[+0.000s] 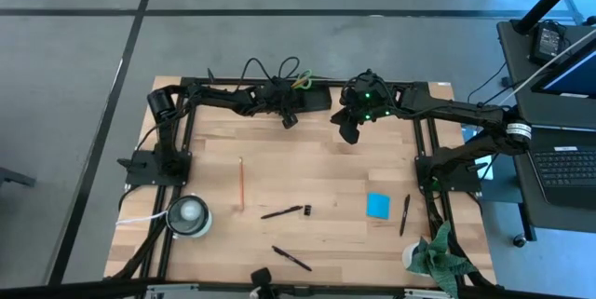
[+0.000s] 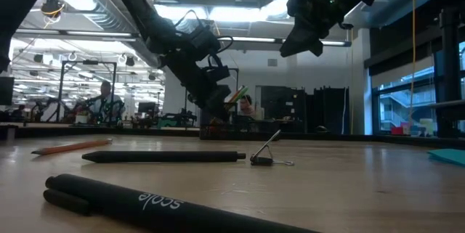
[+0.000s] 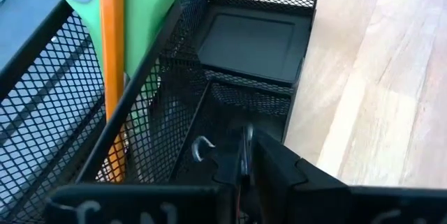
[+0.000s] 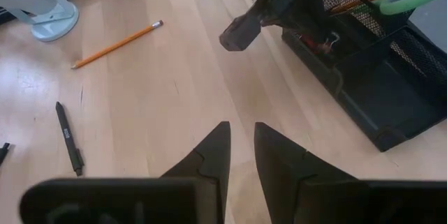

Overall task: Pick and place office supplies into organizer
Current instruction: Put the left black binder clip into the desk organizer, then put the black binder clip into the desk organizer

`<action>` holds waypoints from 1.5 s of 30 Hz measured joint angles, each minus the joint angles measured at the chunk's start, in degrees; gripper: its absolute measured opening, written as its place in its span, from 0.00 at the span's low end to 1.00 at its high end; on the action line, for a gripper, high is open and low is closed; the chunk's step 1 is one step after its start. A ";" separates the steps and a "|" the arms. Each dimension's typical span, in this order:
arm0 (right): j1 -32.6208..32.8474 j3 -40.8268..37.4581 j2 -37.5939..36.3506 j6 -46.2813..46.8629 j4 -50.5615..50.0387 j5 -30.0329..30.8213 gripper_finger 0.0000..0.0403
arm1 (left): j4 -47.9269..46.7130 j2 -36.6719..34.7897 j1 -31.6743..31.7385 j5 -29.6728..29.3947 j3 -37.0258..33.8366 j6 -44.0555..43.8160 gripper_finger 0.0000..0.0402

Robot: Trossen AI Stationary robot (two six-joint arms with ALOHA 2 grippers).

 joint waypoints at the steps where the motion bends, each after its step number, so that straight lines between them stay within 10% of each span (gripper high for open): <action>1: 0.00 0.00 0.00 0.00 0.00 0.00 0.17 | 0.00 0.00 0.00 -0.29 0.00 0.00 0.10; 12: 0.02 0.00 0.00 1.46 -0.31 -0.13 0.17 | -1.28 -4.32 -0.40 1.22 0.00 3.14 0.17; 24: 8.23 -1.41 0.57 -15.40 0.68 -3.31 0.17 | -17.82 -17.62 -5.34 23.47 0.06 4.08 0.17; 32: 13.47 -4.48 6.11 18.40 6.48 -6.73 0.17 | -30.52 -16.54 -11.93 23.33 0.00 3.91 0.15; 45: 24.77 -4.90 13.23 48.37 11.22 -4.52 0.17 | -33.81 -12.90 -21.97 23.09 0.00 6.47 0.15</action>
